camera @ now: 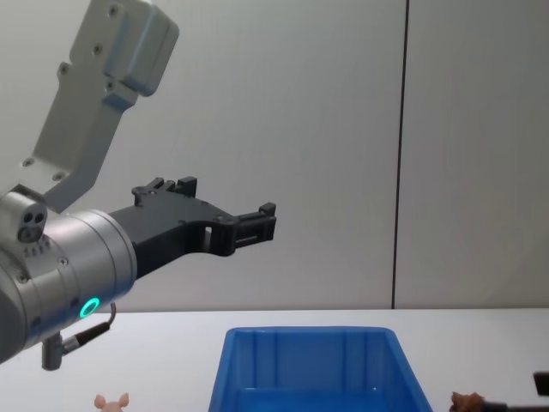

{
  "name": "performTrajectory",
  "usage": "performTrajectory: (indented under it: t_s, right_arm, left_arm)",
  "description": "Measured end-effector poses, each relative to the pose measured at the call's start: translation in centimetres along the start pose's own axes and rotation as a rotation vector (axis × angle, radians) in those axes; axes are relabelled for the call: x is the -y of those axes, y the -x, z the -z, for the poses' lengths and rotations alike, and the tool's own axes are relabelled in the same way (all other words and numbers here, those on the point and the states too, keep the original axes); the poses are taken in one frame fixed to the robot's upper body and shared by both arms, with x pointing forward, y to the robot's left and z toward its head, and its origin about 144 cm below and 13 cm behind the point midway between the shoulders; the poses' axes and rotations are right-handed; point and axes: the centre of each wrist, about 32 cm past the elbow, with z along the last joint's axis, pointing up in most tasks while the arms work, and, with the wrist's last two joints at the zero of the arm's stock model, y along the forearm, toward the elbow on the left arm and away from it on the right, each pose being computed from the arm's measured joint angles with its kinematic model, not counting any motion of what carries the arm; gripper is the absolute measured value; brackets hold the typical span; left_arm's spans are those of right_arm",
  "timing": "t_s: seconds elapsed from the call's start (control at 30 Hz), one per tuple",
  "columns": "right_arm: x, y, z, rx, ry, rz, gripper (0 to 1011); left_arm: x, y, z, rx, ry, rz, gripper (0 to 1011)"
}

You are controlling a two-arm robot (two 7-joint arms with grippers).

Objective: Pick up the two dolls from the table and place them into the box.

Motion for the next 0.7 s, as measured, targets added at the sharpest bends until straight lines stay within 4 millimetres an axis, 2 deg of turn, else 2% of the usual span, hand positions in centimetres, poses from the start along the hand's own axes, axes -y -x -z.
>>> performTrajectory:
  t_s: [0.7]
  right_arm:
    - [-0.5, 0.4, 1.7, -0.027, 0.109, -0.016, 1001]
  left_arm:
    - [0.0, 0.0, 0.0, 0.000, 0.000, 0.000, 1001]
